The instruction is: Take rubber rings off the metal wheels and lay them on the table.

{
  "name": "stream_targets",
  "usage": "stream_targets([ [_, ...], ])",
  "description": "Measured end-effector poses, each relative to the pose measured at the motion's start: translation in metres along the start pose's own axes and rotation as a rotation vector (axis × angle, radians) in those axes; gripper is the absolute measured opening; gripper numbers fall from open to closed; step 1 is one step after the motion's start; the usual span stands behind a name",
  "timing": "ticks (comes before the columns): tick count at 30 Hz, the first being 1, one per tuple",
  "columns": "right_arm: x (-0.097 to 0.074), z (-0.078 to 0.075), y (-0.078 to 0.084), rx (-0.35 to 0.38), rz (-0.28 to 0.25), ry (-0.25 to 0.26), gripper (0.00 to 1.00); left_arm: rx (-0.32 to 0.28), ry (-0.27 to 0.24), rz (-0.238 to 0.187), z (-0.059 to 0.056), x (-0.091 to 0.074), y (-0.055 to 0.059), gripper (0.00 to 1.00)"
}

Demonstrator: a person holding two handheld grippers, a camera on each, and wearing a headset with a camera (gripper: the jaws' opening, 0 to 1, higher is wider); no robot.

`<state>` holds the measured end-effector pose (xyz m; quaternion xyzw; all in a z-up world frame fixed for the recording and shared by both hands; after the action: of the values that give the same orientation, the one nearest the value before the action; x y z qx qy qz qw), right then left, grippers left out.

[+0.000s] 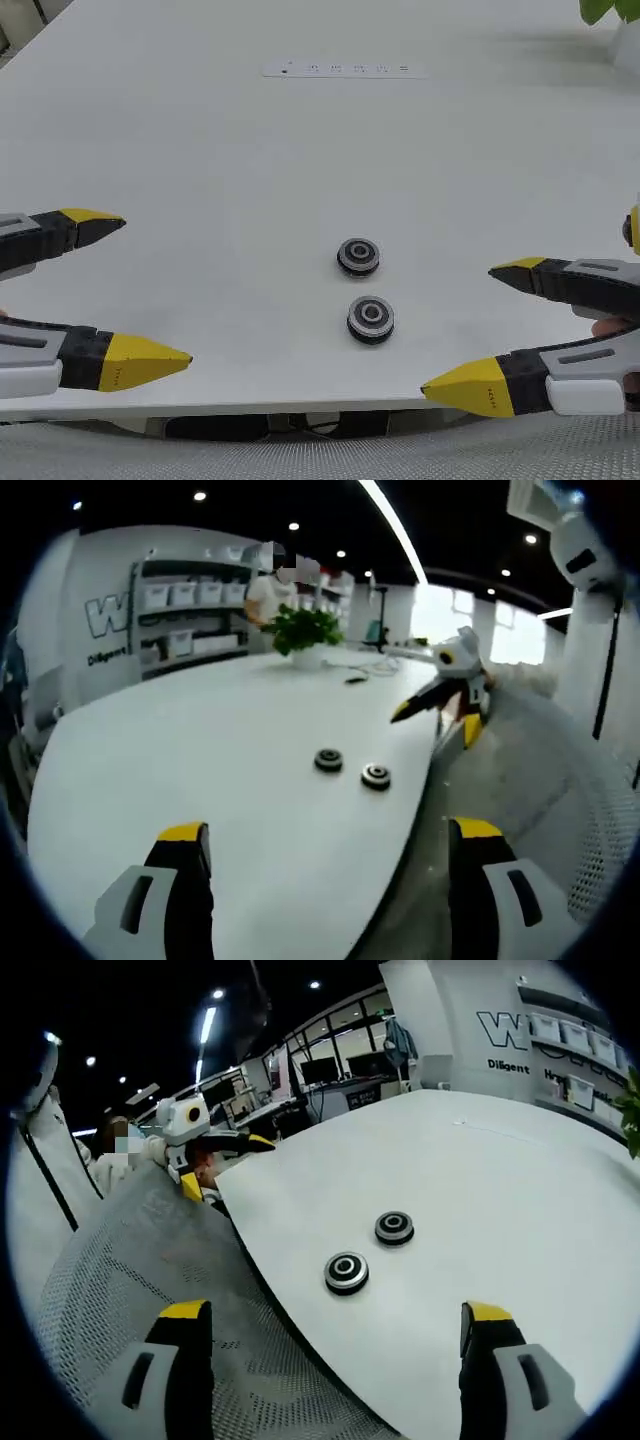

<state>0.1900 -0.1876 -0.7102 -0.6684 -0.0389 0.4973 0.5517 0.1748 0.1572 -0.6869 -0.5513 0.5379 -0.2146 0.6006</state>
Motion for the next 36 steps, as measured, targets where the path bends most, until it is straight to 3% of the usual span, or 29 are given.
stream_targets([
  [9,0.0011,-0.0016,0.0015,0.004,0.006,-0.015,1.00,-0.016,-0.028,-0.004,0.0017,-0.0022,0.0029,1.00],
  [15,-0.0008,-0.0051,0.0016,0.017,-0.006,-0.011,1.00,-0.040,-0.033,-0.032,-0.0007,-0.0019,0.0033,1.00],
  [26,0.0006,-0.0023,0.0024,0.002,0.005,-0.040,0.98,-0.042,-0.055,-0.012,0.0024,-0.0035,0.0053,1.00],
  [31,0.0001,-0.0045,0.0041,-0.033,0.025,-0.029,1.00,-0.048,-0.047,-0.012,-0.0004,-0.0010,0.0050,1.00],
  [36,-0.0001,-0.0044,0.0040,-0.011,0.016,-0.041,1.00,-0.062,-0.043,0.000,-0.0001,-0.0005,0.0063,1.00],
])
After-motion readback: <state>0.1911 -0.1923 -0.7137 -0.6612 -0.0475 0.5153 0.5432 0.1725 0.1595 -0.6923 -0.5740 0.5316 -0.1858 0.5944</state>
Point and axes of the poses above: the centre of the closed fingertips' face, and the gripper's own axes: x roughly forward along the fingers, z roughly to its left, y roughly out of its underside, the point moved 9 cm from there along -x, roughly backward along the fingers, and after that the axes turned 14 degrees about y, right-handed, at the moved point
